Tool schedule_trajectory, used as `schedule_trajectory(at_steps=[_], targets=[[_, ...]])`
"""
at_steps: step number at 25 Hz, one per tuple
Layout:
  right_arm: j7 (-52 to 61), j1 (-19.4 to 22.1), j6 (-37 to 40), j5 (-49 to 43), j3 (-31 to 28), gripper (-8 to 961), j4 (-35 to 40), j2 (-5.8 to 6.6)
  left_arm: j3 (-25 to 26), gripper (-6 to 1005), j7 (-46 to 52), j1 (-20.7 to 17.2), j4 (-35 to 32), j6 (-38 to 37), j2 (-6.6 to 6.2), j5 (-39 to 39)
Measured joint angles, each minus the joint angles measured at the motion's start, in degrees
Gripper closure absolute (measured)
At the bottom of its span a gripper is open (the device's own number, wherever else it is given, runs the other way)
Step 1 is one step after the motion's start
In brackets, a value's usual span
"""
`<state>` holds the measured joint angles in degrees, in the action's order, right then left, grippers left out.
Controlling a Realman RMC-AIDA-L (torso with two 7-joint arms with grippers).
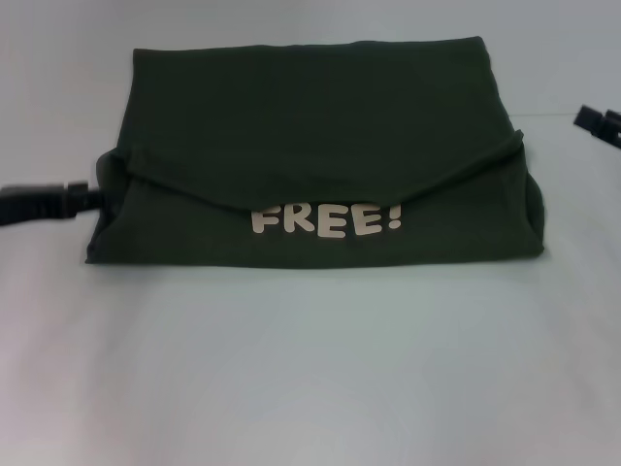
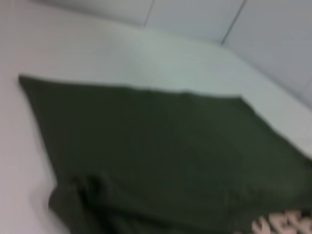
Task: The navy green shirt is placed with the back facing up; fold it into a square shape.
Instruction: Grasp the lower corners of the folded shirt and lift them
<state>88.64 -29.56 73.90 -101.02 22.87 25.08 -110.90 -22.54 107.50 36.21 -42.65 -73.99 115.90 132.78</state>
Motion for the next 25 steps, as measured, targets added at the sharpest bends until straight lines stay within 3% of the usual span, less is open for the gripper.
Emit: schedule_trajectory(at_steps=[6,21,25], targets=[[0.2,1.5,3.6,-3.5,1.7,207,0.4,1.71,-0.1,378,-0.4,-0.2,-0.5,0.3,0.2,5.8],[1.9,0.6,1.4,-9.6,1.8,15,3.7,1.64,-6.2,378,0.1,0.6,4.4,12.1,0.84,6.9],[2.0,0.6,1.4,-9.6,2.0,21,3.8,1.67,-6.8,379,0.4,0.8,4.9,14.0,0.91,7.5]])
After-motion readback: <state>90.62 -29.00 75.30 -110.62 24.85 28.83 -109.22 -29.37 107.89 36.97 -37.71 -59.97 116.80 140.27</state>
